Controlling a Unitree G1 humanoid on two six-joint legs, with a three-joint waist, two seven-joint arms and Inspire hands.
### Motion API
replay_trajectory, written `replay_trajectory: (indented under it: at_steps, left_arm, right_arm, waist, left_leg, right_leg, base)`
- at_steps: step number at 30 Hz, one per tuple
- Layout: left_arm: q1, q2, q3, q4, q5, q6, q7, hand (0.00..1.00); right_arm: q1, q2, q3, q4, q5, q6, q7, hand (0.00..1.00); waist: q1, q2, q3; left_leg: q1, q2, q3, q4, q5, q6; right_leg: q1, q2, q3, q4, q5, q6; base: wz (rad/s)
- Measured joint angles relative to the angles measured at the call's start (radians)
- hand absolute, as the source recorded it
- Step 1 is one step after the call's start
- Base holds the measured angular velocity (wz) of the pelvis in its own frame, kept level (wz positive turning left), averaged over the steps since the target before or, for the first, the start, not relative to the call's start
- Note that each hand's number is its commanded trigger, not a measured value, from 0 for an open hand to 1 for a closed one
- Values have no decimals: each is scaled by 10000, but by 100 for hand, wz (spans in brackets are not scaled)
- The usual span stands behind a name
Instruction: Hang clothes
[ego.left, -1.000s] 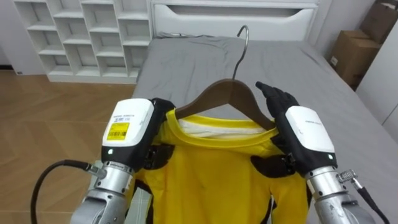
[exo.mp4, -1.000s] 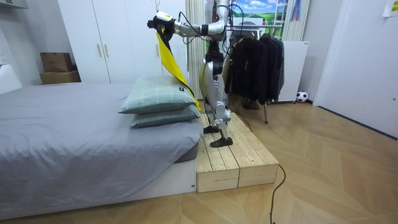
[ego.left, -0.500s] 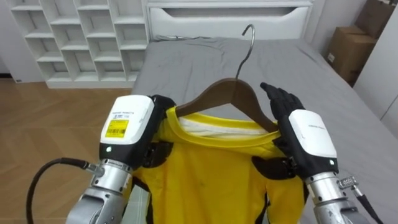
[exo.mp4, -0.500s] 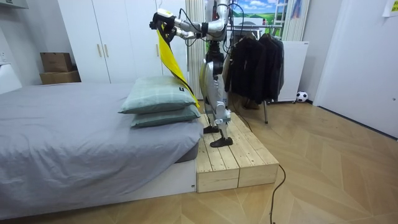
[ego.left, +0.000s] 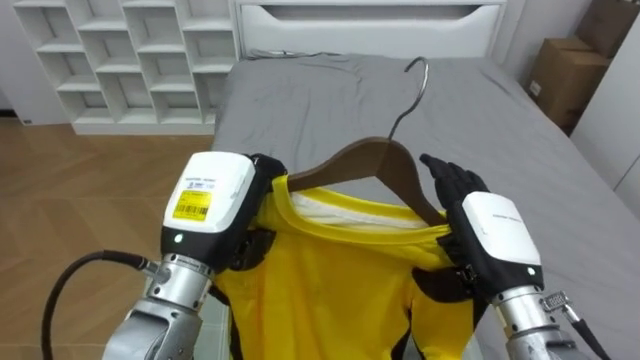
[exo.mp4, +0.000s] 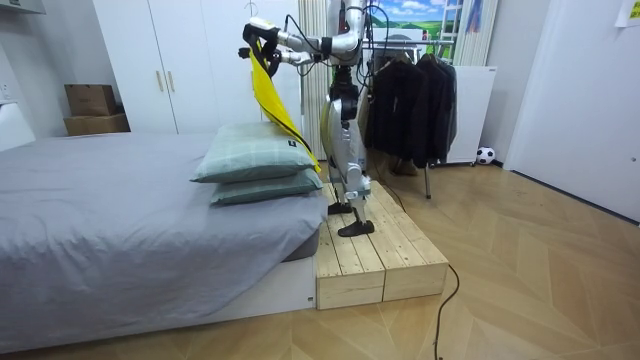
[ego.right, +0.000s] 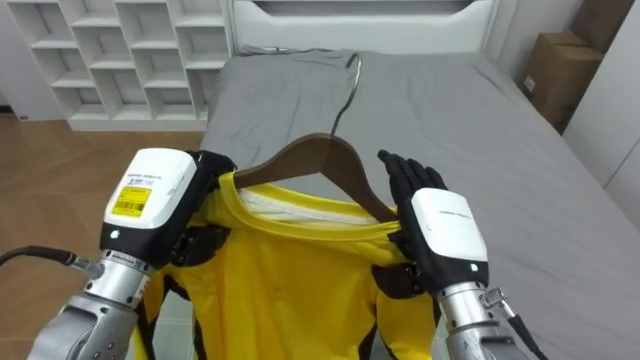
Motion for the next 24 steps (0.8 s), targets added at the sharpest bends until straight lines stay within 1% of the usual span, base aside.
replay_trajectory:
  at_steps: [5, 11, 13, 15, 16, 17, 18, 19, 20, 21, 22, 23, 24]
  left_arm:
    - [-1, 1, 35, -50, 83, 44, -344, 100]
    - [-1, 1, 35, -50, 93, 47, -395, 100]
    - [-1, 1, 35, -50, 99, 46, -395, 100]
    - [-1, 1, 34, -50, 101, 45, -395, 100]
    - [-1, 0, 34, -50, 101, 44, -395, 100]
    - [-1, 0, 34, -50, 101, 44, -395, 100]
    - [-1, 0, 34, -50, 101, 44, -395, 100]
    - [-1, 0, 34, -50, 101, 44, -396, 100]
    - [-1, 2, 34, -50, 101, 44, -400, 100]
    - [-1, 2, 34, -50, 101, 44, -401, 100]
    - [-1, 3, 34, -50, 102, 44, -401, 100]
    - [-1, 3, 34, -50, 102, 44, -401, 100]
    - [-1, 3, 34, -50, 102, 44, -401, 100]
  right_arm:
    - [-48, -33, -7, -4, 3, 187, 618, 0]
    - [-69, -53, -96, -4, 3, 183, 960, 0]
    - [-69, -52, -111, -4, 3, 183, 1014, 11]
    - [-71, -51, -148, -4, 3, 180, 1067, 13]
    - [-71, -52, -175, -4, 2, 180, 1096, 27]
    - [-71, -51, -178, -4, 2, 180, 1107, 34]
    - [-71, -51, -179, -4, 2, 181, 1115, 37]
    - [-71, -48, -182, -4, -4, 181, 1133, 45]
    - [-71, -39, -183, -6, -11, 184, 1147, 65]
    - [-71, -38, -184, -6, -11, 184, 1153, 82]
    - [-71, -37, -185, -6, -11, 184, 1165, 86]
    - [-71, -37, -186, -6, -11, 184, 1167, 100]
    - [-71, -37, -187, -6, -11, 184, 1168, 100]
  waist:
    - [6, -127, -8]
    - [14, -144, -5]
    - [14, -142, -4]
    - [23, -143, -4]
    - [22, -143, -4]
    - [18, -143, -4]
    - [17, -143, -4]
    - [17, -142, -3]
    - [20, -141, -3]
    - [18, -140, -2]
    - [18, -139, -2]
    - [13, -139, -1]
    - [10, -139, -2]
  left_leg:
    - [7, -1, 32, 1, 0, 0]
    - [27, -1, 37, 4, 0, 0]
    - [43, -1, 54, 3, 0, 0]
    - [47, 0, 63, 2, 0, 0]
    - [49, -1, 68, 2, 0, 0]
    - [51, -2, 71, 2, 0, 0]
    - [51, -2, 72, 2, 0, 0]
    - [51, -2, 75, 1, 0, 0]
    - [51, -1, 77, 1, 0, 0]
    - [54, -1, 79, 1, 0, 0]
    - [59, -2, 85, 1, 0, 0]
    - [63, -1, 91, 1, 0, 0]
    - [64, -2, 94, 0, 0, 0]
  right_leg:
    - [-3, -1, 29, 2, 1, -1]
    - [-3, 1, 36, 13, 2, -2]
    - [-2, 3, 56, 20, 2, -2]
    - [-1, 3, 63, 28, 2, -2]
    - [-1, 3, 69, 28, 2, -2]
    - [-1, 3, 73, 28, 2, -2]
    - [-1, 3, 74, 28, 1, -2]
    - [-1, 5, 81, 28, 2, -2]
    - [-1, 7, 88, 27, 2, -2]
    - [-1, 8, 94, 26, 2, -2]
    - [-1, 9, 102, 26, 2, -2]
    - [-1, 10, 112, 26, 2, -2]
    - [-1, 10, 117, 27, 2, -2]
  base:
    - [0]
    - [0]
    - [-2]
    - [0]
    - [0]
    - [0]
    - [0]
    - [0]
    - [0]
    - [0]
    - [0]
    - [0]
    - [0]
